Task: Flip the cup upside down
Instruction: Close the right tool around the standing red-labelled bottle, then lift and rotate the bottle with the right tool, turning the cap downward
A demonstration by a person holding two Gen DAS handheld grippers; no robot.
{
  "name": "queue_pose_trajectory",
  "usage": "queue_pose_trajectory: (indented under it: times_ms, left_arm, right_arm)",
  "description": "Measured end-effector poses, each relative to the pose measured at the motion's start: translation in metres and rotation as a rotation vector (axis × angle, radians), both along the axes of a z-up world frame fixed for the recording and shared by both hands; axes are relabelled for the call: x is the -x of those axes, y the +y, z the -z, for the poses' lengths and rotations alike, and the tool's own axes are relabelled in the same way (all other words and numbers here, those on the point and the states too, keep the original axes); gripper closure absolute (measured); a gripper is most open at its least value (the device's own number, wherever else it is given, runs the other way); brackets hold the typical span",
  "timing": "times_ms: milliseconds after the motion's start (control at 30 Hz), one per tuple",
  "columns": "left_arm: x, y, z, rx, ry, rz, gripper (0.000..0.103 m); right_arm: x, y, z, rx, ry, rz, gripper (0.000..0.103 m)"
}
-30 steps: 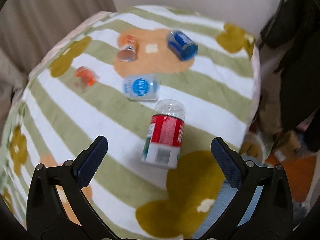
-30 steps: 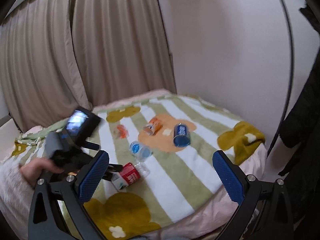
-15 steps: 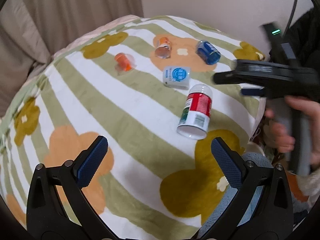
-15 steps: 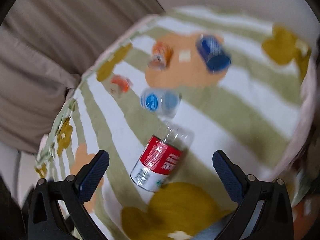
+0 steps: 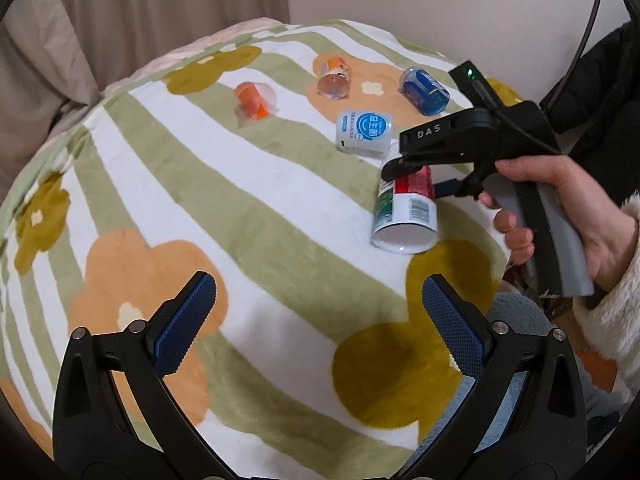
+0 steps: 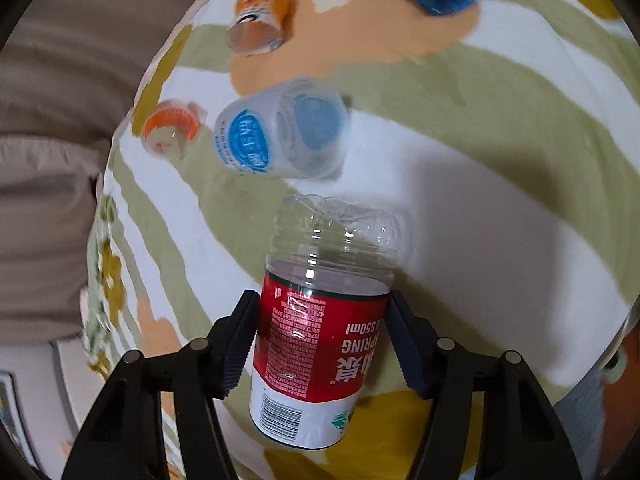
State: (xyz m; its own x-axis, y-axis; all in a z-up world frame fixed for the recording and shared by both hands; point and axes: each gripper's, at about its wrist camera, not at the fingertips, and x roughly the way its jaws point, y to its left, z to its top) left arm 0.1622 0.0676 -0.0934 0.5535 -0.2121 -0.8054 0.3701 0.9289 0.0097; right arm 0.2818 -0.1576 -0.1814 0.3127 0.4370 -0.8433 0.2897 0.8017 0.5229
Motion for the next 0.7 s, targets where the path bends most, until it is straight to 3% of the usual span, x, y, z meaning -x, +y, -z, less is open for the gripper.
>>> queue_pose_trajectory:
  times_ms: [100,200,367,533,700]
  left_arm:
    - [-0.001,0.004,0.001,0.017,0.012,0.0,0.0]
    - [-0.002,0.004,0.001,0.026,0.021,0.003,0.0]
    - [-0.001,0.001,0.004,0.052,0.033,-0.006,0.0]
    - [0.005,0.003,0.01,0.071,0.047,-0.033,0.0]
    - [0.007,0.006,0.012,0.063,0.047,-0.054,0.0]
  right_arm:
    - [-0.01,0.002,-0.01,0.038,0.006,-0.101,0.044]
    - [-0.026,0.017,-0.019,0.119,0.058,-0.301,0.044]
    - [-0.039,0.054,-0.023,0.399,0.085,-0.615,0.044]
    - [-0.042,0.071,-0.007,0.484,0.094,-0.74,0.043]
    - [-0.045,0.064,-0.008,0.457,0.072,-0.733,0.043]
